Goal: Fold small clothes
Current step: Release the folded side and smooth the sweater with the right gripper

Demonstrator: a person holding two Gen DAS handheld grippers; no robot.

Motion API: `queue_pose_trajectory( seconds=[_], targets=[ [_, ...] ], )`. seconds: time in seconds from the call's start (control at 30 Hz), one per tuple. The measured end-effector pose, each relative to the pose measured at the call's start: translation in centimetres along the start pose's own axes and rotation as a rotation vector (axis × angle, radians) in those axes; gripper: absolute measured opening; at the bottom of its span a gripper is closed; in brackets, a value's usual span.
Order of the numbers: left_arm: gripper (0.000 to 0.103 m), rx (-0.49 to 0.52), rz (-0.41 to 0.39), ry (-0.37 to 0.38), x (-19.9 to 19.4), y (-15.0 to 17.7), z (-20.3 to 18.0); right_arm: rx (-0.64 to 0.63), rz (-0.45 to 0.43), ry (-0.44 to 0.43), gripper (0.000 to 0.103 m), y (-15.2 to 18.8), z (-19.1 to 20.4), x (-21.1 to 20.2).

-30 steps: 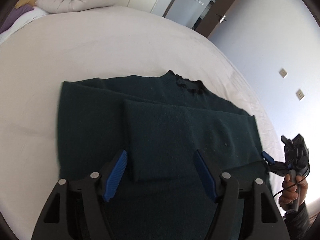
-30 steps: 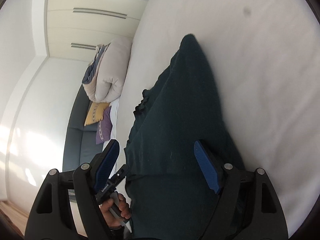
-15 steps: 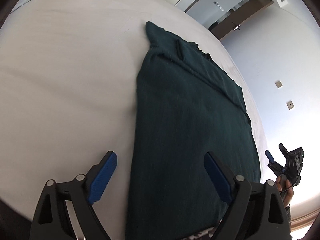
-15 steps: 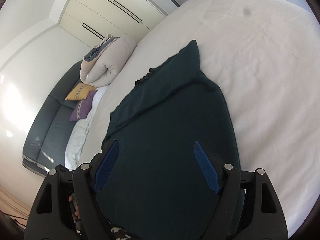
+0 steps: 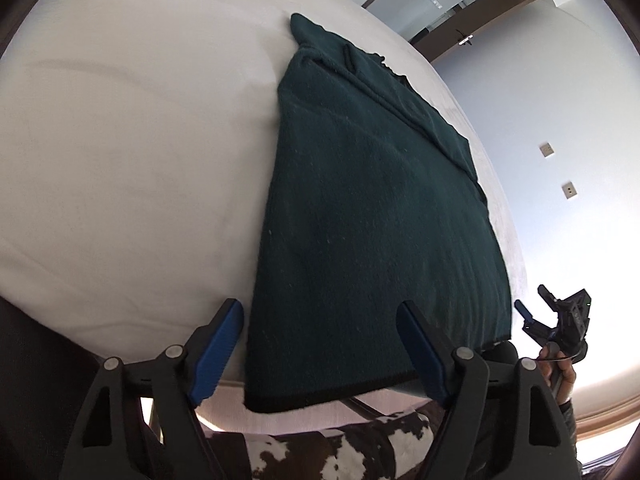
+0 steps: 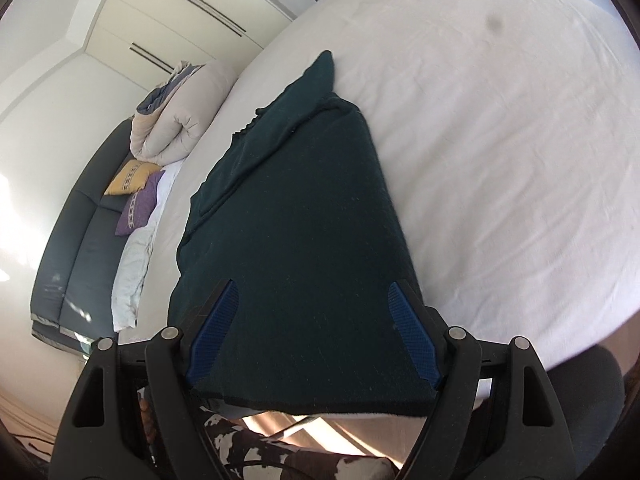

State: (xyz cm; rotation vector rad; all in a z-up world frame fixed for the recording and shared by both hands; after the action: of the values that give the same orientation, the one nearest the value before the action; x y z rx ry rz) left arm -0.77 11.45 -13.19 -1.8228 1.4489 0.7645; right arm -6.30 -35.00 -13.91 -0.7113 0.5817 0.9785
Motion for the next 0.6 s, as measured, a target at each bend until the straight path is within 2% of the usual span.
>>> queue_pose_trajectory(
  seconds=[0.2,0.37,0.47,0.6],
  targets=[
    [0.067,0.001,0.031,0.026,0.5,0.6,0.0,0.013,0.019,-0.02,0.077,0.5,-0.6,-0.3],
    [0.041,-0.07,0.037,0.077,0.3,0.1,1.5,0.027,0.046,-0.016,0.077,0.3,-0.9,-0.1],
    [0.037,-0.14,0.037,0.154,0.1,0.0,2.8,0.035,0.067,0.007,0.077,0.4,-1.6,-0.3],
    [0.037,-0.215,0.038,0.246,0.2,0.0,4.0,0.073,0.097,-0.002,0.077,-0.2,-2.9,-0.6]
  ],
)
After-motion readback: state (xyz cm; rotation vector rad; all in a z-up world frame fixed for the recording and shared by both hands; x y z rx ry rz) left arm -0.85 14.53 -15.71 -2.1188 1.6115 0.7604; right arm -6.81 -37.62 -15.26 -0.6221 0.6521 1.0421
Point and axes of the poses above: each gripper's, at about its wrist camera, not at the fingertips, and x roughly the way its jaws point, z to its left, y to its underside, the point moved 4 cm from there along x, roughly the way its jaws point, and after that the axes turned 14 degrees about z, right-handed, at the moved point
